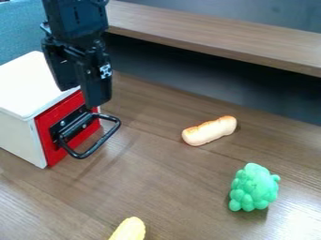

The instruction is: Open the drawer

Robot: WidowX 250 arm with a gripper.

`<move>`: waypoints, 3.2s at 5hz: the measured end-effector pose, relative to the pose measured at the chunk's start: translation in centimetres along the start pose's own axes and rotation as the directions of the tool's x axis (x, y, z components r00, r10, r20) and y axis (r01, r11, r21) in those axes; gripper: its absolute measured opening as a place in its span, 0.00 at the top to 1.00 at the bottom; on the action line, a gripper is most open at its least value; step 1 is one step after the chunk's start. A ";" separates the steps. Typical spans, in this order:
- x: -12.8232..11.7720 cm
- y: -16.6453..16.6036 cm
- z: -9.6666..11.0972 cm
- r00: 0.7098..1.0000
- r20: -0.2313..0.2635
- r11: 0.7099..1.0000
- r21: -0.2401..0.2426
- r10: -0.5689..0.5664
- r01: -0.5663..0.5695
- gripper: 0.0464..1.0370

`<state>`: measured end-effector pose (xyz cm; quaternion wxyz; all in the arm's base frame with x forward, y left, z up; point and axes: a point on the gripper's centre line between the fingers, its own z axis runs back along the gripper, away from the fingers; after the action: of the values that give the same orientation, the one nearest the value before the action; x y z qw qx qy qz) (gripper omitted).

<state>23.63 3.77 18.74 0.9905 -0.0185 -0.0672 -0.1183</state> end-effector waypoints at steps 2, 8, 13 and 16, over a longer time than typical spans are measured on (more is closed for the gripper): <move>0.5 0.2 -1.5 1.000 -0.028 1.000 -0.023 -0.003 0.002 0.04; 0.1 2.8 -7.9 0.999 0.047 0.980 0.201 0.000 -0.010 0.04; 3.0 6.0 -12.8 0.997 0.043 0.969 0.234 0.068 -0.076 0.04; 3.6 5.0 -13.4 0.997 0.062 0.986 0.156 0.056 -0.065 0.04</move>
<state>30.07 7.13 5.85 0.9897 0.0544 -0.1040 -0.0820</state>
